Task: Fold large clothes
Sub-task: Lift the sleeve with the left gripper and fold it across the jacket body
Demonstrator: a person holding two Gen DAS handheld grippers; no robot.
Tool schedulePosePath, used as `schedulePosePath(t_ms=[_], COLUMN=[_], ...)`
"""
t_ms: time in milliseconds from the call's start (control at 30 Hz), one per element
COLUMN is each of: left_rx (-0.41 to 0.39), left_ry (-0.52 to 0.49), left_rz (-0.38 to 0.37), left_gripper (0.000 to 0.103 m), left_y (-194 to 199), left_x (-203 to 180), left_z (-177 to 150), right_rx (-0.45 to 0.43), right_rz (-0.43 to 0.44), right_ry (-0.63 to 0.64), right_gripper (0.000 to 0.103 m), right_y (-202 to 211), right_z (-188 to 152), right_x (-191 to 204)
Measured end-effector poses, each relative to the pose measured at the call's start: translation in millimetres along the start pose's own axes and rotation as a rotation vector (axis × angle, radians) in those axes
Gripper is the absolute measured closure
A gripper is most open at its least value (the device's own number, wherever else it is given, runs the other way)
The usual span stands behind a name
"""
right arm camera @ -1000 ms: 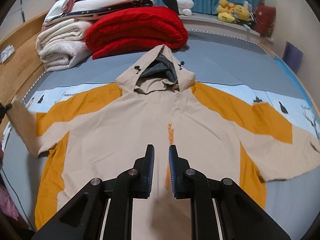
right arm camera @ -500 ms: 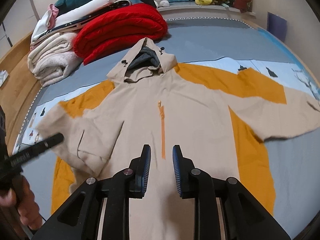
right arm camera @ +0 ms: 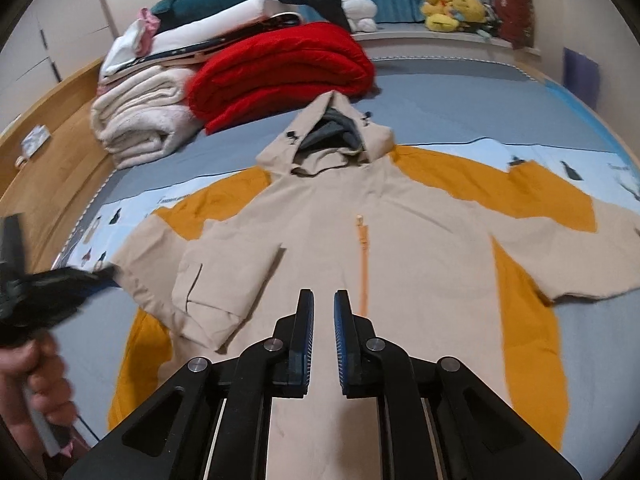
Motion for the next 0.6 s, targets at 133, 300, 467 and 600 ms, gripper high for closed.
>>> schedulePosePath(t_ms=[133, 300, 467, 600], left_rx=[0.099, 0.201, 0.168, 0.174], left_ry=[0.032, 0.181, 0.115, -0.046], left_rz=[0.069, 0.055, 0.014, -0.136], left_gripper=[0.065, 0.065, 0.103, 0.103], left_y=[-31, -60, -55, -44], left_x=[9, 33, 12, -36], left_z=[8, 12, 17, 14], right_rx=[0.055, 0.049, 0.075, 0.061], right_rz=[0.062, 0.087, 0.143, 0.194], right_ry=[0.004, 0.052, 0.098, 0.151], right_gripper=[0.091, 0.087, 0.085, 0.080], right_y=[-25, -43, -67, -72], right_z=[1, 9, 10, 12], right_x=[7, 19, 37, 54])
Point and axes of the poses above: each gripper's, at about its wrist camera, not at the fingertips, and y roughly against the way its jaws point, x to its left, z to its top, the point moved 3 cm from there along -y, roughly the way its jaws point, and after that the axes turned 11 degrees about y, right-handed, at the moved point
